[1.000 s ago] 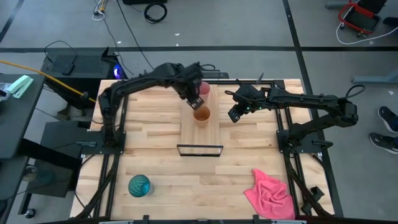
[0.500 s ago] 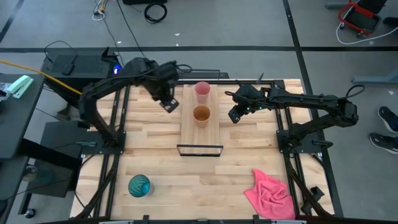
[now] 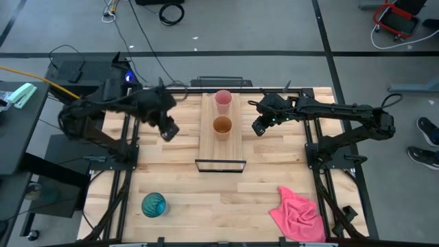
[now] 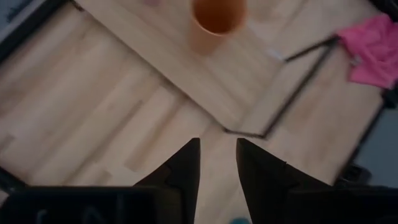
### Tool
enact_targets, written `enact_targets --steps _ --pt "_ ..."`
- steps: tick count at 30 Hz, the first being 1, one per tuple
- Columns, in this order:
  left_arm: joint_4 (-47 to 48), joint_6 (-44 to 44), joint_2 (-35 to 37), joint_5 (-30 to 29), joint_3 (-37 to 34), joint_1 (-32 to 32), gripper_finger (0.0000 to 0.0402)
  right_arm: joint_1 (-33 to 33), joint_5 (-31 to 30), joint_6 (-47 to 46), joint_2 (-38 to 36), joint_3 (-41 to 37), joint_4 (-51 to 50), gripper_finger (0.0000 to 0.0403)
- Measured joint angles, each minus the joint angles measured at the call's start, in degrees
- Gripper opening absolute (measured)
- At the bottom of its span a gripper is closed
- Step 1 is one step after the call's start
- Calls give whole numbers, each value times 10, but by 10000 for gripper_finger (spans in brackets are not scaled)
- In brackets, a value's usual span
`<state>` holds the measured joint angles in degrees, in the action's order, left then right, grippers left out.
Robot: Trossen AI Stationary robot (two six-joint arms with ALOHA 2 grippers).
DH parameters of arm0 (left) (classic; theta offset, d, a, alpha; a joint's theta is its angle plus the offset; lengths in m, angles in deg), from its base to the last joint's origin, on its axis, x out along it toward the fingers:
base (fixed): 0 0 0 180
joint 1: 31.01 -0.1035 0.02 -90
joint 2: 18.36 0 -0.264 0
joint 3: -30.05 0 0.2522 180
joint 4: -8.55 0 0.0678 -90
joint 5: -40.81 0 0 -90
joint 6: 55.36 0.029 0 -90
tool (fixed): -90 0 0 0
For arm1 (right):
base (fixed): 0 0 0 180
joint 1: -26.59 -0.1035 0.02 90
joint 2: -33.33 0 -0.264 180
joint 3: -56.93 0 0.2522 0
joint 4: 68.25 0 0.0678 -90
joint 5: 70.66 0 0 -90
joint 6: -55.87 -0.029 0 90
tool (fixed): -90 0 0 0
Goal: Stack small to large cups/mugs on shelf
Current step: Put the blue glass on the shelf
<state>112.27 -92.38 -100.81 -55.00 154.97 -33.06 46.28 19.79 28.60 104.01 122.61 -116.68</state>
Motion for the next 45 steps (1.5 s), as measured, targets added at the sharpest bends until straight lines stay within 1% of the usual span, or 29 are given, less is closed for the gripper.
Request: enact_targets --steps 3,7,10,12,16,19,23,26,30,34,39,45 --pt "0 -48 13 1 -29 57 105 0 3 0 0 0 0 73" --pt "0 -142 46 21 -121 122 97 0 11 -2 0 0 0 73" --pt "1 -219 81 41 -197 160 91 0 11 -2 0 0 0 73" --pt "1 -272 107 42 -240 183 88 0 11 -2 0 0 0 73" --pt "1 -378 146 41 -292 232 88 0 16 -2 0 0 0 73" --pt "-1 -443 159 42 -311 269 92 0 21 -11 0 0 -1 73" --pt "-11 -503 158 45 -321 319 99 0 29 -16 0 0 -5 73" --pt "-41 -547 155 61 -333 350 103 0 32 -16 0 0 -7 73" --pt "-79 -608 153 66 -356 394 108 -3 31 -9 0 0 -17 73" --pt "-123 -662 151 67 -382 428 112 -12 31 27 0 0 -19 73" --pt "-174 -723 149 67 -409 463 119 -19 30 35 0 0 -18 73" --pt "-247 -784 149 66 -457 491 129 -20 30 45 0 0 -18 73"
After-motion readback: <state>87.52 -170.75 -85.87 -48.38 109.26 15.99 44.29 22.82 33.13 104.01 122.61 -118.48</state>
